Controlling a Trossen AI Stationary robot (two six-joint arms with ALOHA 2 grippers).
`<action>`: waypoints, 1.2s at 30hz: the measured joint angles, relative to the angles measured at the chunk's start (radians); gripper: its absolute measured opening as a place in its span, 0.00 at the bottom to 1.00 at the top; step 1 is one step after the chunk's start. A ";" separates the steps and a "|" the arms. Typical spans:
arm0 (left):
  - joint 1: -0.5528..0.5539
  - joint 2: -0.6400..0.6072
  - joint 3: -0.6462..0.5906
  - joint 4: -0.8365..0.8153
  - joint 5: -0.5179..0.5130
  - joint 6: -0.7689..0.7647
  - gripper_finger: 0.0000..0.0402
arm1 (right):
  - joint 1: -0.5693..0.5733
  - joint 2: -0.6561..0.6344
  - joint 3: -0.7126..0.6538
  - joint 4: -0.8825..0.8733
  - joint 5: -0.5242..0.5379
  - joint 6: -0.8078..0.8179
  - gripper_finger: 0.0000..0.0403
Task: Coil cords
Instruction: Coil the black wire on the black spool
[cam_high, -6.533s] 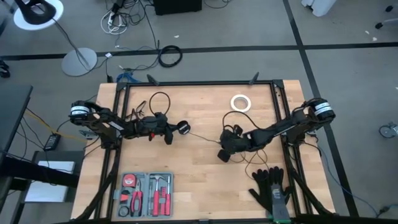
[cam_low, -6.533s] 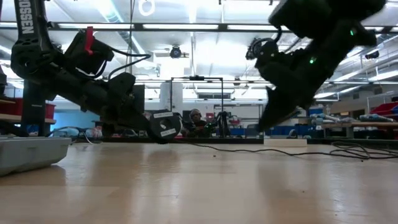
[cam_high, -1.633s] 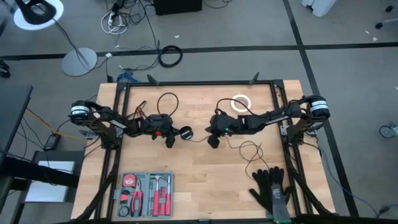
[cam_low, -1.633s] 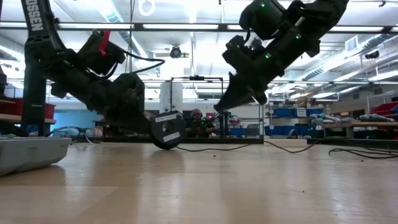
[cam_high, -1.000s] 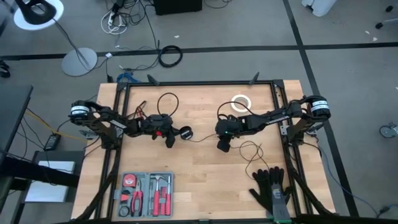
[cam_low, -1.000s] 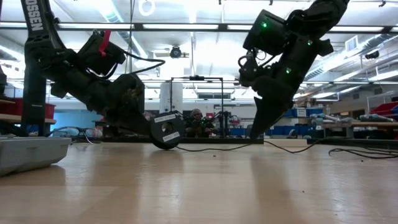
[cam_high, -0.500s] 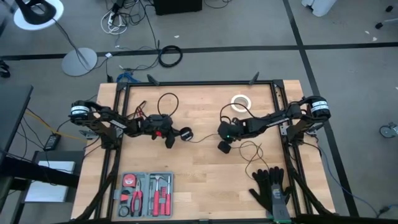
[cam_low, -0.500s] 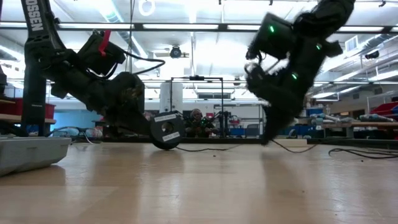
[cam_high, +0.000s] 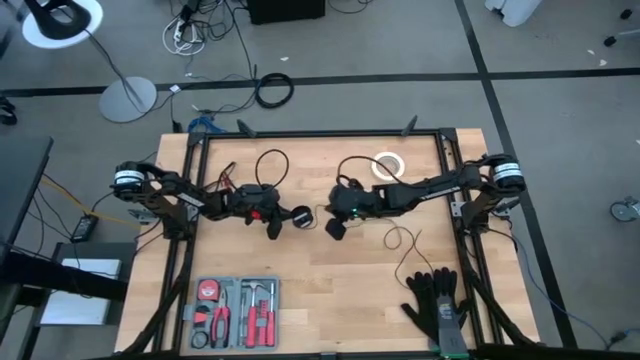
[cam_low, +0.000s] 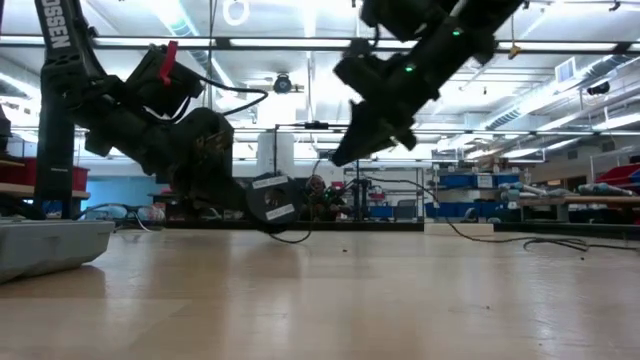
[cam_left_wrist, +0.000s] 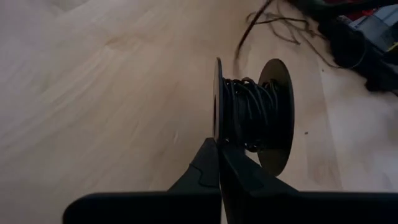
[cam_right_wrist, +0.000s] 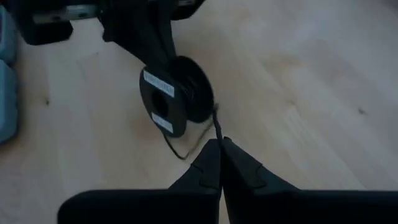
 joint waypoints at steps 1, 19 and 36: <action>0.000 0.000 0.007 0.000 0.004 0.000 0.00 | 0.000 0.024 0.024 0.008 -0.011 -0.012 0.00; 0.000 0.000 0.038 -0.076 -0.082 -0.030 0.00 | 0.012 0.281 0.317 0.068 -0.162 -0.199 0.00; 0.001 0.000 0.034 0.044 -0.033 -0.049 0.00 | 0.023 0.356 0.315 -0.289 -0.123 -0.056 0.00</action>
